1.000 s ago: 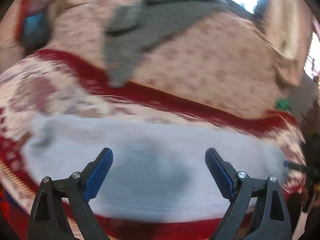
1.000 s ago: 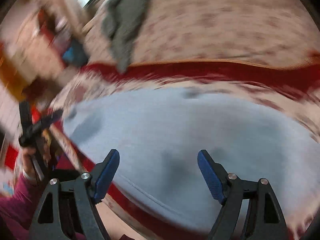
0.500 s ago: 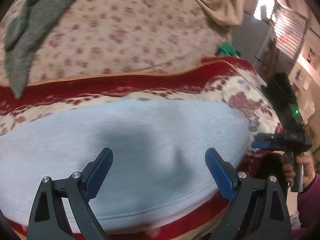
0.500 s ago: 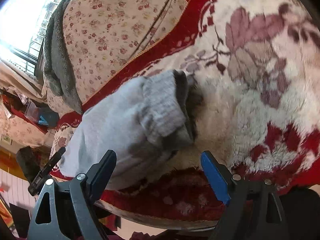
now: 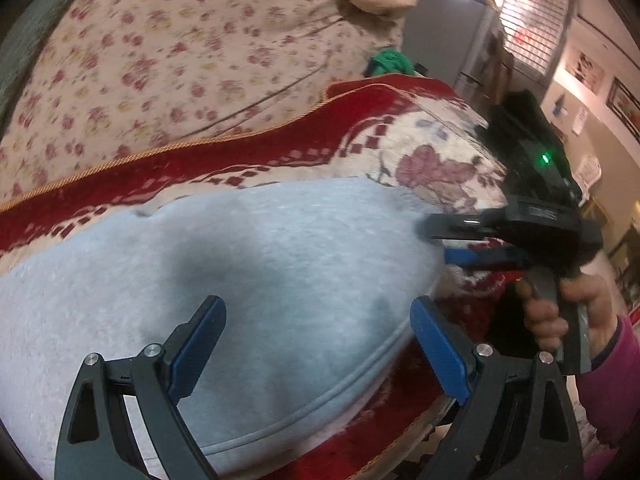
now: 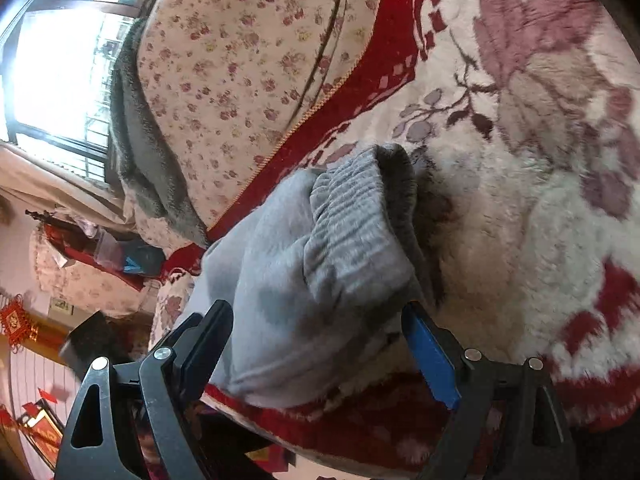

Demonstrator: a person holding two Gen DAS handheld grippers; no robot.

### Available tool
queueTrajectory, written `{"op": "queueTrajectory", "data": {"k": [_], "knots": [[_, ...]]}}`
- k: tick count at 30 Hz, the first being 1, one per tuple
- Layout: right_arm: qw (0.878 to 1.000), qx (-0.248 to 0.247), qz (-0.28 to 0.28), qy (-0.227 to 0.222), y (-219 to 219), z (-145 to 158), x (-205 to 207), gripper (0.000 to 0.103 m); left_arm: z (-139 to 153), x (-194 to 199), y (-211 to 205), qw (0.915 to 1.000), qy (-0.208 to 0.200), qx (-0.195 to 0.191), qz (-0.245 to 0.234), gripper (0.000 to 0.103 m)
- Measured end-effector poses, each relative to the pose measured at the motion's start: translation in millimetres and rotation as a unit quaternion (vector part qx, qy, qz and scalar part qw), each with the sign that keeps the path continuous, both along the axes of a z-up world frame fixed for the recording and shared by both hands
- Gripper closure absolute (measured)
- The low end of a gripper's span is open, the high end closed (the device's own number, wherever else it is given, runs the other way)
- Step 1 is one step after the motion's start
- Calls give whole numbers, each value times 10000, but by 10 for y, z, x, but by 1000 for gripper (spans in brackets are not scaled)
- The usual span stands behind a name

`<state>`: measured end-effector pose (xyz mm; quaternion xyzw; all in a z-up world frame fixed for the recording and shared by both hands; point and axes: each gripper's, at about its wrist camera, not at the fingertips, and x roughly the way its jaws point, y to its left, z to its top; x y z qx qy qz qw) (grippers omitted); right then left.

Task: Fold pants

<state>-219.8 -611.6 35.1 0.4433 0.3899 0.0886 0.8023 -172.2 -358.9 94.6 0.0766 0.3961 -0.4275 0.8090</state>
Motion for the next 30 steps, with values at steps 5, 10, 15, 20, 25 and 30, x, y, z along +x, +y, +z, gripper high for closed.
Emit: {"op": "queueTrajectory", "data": {"k": [5,10,15,20,25,30], "knots": [[9993,-119,107,-349,37,173,155,65,-44,-127,-232,9993,-255,151,-229,10],[9992,199,40,-357,9,216,215,67,-53,-216,-550,9958,-809,290,-321,10],[9990,434,-49,-26,-19,166,211,63,-157,-177,-846,9905,-1192,596,-340,12],[9988,226,-299,306,-132,68,-100,40,-260,98,-753,9971,-538,404,-356,54],[9975,180,-189,652,-59,-144,-228,39,-169,296,-610,9993,-330,133,-109,65],[9957,499,-17,781,85,-399,-85,39,-118,344,-534,9994,-333,46,-38,67]]}}
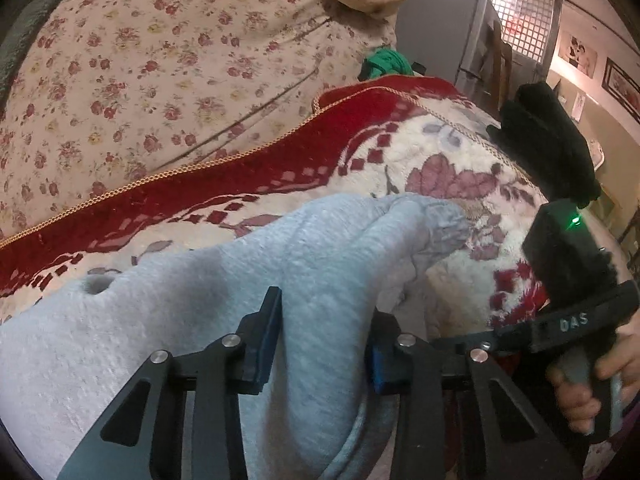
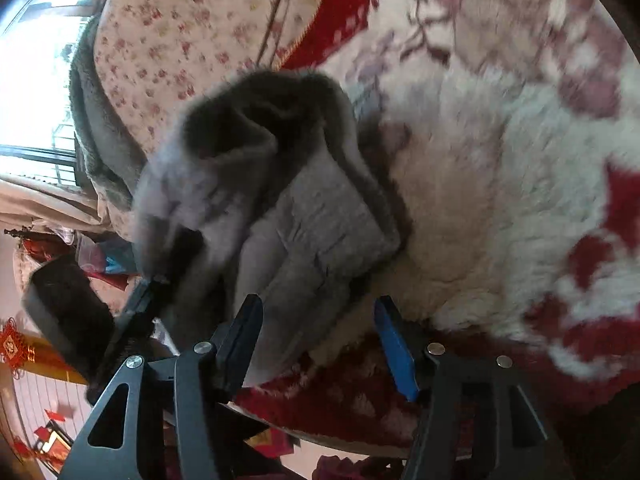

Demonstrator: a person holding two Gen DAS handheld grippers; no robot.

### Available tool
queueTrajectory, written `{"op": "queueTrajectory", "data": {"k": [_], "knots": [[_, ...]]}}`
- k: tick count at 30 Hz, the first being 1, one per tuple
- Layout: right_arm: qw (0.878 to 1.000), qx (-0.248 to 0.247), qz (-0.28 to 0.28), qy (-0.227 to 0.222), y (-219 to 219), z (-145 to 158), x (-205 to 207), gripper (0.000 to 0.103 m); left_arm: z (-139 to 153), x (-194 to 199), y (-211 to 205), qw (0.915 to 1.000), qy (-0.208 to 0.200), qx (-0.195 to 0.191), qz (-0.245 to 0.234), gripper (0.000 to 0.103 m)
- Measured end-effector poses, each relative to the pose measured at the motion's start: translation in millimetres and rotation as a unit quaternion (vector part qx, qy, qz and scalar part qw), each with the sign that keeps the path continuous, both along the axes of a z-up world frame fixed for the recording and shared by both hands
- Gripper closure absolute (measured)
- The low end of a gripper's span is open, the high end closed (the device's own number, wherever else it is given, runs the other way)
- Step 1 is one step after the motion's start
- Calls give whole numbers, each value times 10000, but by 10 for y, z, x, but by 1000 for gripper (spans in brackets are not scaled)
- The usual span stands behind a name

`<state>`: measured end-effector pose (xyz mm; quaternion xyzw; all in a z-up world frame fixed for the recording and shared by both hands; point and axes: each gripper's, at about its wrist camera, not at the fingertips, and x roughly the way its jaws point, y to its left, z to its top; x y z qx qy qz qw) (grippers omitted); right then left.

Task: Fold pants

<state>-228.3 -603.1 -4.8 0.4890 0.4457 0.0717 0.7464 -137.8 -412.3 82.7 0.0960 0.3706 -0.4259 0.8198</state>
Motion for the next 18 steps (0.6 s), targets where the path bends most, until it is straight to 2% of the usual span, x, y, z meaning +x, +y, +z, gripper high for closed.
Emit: {"op": "queueTrajectory", "data": {"k": [4,5,8,9,12,15,18], "knots": [[9968,552,-442,-378,-70,-184,151,39,1,130,70,9993,276,-176,156,68],[9952,614,-541,-531,-81,-199,171,42,-2,167,92,9987,393,-247,205,69],[9916,724,-562,-914,-86,-177,177,73,5,199,121,9972,602,-383,219,70],[9901,783,-574,-1016,-86,-149,153,77,24,180,125,9970,623,-420,174,70],[9894,553,-419,-1277,-94,50,104,80,133,68,137,9958,643,-641,-91,70],[9871,452,-316,-1501,-141,240,-71,81,249,-72,160,9906,819,-992,-472,70],[9876,324,-343,-1495,-131,325,-251,82,260,-267,131,9909,708,-893,-721,70]]}}
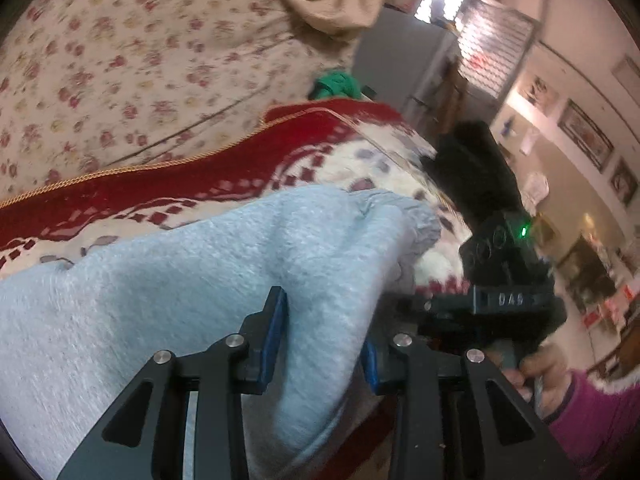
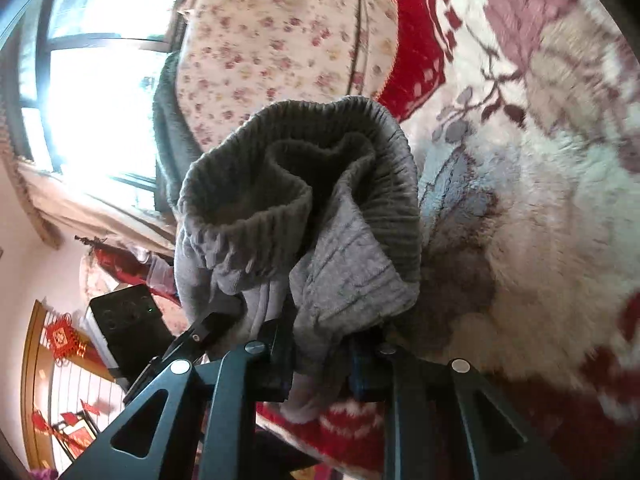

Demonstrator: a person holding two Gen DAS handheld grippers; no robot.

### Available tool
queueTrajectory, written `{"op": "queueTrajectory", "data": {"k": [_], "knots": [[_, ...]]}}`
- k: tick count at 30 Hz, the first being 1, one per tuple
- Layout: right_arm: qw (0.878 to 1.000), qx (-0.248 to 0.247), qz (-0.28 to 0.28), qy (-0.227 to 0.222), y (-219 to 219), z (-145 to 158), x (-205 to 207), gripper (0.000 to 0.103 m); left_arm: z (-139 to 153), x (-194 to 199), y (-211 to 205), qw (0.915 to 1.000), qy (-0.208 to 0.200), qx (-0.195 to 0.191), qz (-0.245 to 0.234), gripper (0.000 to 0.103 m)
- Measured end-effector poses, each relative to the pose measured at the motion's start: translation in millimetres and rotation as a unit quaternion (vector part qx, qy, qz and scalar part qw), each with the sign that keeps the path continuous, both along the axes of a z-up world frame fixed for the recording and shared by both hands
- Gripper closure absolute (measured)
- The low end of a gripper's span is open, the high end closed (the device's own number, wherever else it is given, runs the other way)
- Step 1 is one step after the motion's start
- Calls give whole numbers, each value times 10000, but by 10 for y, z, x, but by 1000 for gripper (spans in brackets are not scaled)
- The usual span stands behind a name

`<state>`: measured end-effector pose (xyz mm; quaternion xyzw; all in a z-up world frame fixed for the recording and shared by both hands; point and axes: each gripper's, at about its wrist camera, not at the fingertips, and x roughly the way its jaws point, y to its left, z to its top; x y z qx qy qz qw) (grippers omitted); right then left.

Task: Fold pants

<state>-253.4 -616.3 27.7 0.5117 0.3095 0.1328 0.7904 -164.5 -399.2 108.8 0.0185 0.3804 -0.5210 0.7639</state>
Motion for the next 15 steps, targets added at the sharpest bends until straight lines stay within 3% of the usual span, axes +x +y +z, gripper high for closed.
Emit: {"op": "queueTrajectory", "data": {"k": [4,7,9,11,13,15], "knots": [[9966,-502,-71,647,30,-72,-155,82,-215,-237,-63,9991,-161,293,-269,70],[9891,-721,-191,1271,46,-178,-139,81,-423,-330,-107,9990,-26,366,-269,68],[9793,-1062,-183,1716,78,-128,-119,74,-472,-369,-105,9993,-10,276,-259,61],[9720,-1487,-233,1804,78,26,-116,64,-469,-388,-75,9993,124,64,-339,37],[9499,-2414,-536,1912,60,311,-169,64,-438,-406,-54,9980,304,-167,-520,21],[9387,-2862,-756,1767,3,550,-245,61,-405,-427,-36,9979,285,-204,-538,21]]}}
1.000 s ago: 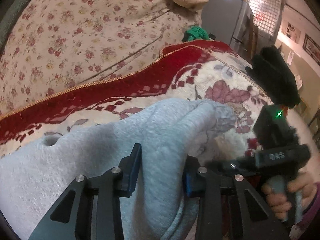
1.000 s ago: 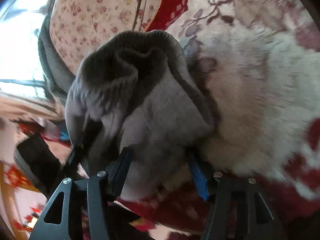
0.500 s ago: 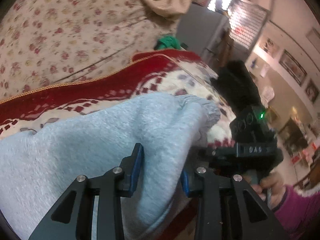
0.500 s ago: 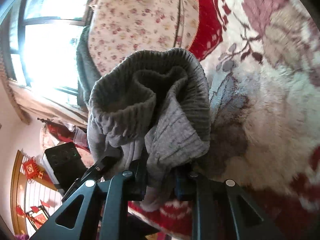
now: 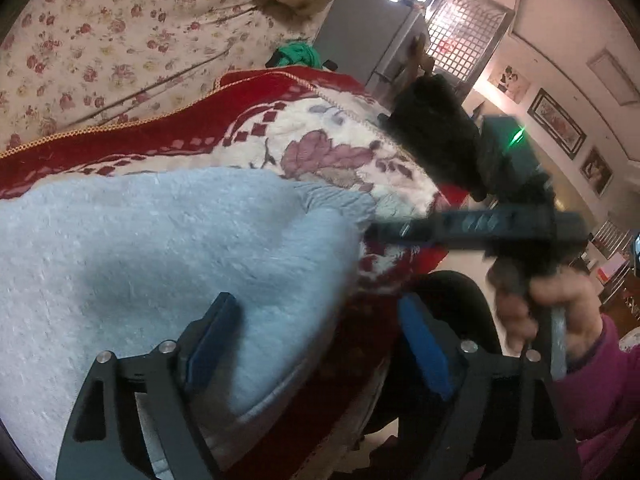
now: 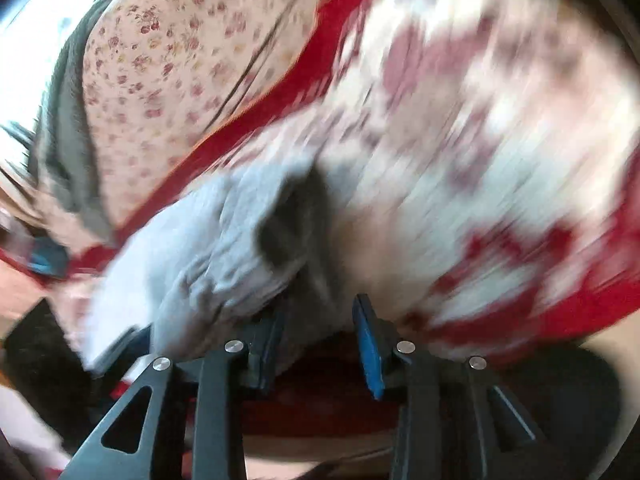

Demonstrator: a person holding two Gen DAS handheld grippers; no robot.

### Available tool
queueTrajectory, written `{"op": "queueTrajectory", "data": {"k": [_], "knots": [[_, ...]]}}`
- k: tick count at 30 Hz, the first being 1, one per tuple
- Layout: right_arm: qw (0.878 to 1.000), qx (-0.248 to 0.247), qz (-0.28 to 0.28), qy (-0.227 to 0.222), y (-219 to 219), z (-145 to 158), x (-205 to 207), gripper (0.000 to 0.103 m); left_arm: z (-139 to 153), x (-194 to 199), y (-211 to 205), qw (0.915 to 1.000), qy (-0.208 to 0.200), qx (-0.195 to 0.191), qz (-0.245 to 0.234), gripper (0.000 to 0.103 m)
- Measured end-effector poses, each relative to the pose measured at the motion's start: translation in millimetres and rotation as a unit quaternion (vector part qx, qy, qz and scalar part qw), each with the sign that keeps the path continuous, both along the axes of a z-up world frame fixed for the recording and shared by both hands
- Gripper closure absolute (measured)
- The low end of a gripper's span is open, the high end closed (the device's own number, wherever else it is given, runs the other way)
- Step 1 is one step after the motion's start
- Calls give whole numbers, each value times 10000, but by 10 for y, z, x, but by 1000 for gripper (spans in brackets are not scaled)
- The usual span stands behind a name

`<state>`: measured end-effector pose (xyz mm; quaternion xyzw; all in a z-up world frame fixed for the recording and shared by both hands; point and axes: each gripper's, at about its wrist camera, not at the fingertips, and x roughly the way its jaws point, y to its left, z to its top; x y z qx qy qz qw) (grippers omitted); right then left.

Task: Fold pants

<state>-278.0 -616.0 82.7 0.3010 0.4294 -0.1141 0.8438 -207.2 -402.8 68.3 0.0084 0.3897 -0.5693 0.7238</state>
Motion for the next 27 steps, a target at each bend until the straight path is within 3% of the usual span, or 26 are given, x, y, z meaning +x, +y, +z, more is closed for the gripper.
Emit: {"op": "queueTrajectory", "data": {"k": [3,6,11,15,18,22,24,27], "knots": [[9993,-38,166,-337,-30,226,-18,58,64,28,83,10000,-16,47,22,21],[9958,-117,644,-642,118,412,162,41,160,76,247,9998,-145,85,102,21],[9864,-541,1236,-938,453,615,409,38,320,334,594,9977,-396,240,491,20],[9755,-475,2037,-677,889,321,827,36,395,860,899,9888,-386,478,1360,20],[9709,-632,2264,-465,1103,73,985,36,363,1282,1050,9799,-311,705,1838,19],[9631,-1028,2487,-62,1212,-215,899,35,299,1677,1100,9712,-442,977,2128,19],[9584,-1144,2609,-197,1229,-247,788,35,253,1849,1088,9694,-430,1046,2178,19],[9606,-964,2596,-240,1175,-256,743,34,129,2032,1017,9690,-419,1264,2080,19]]}}
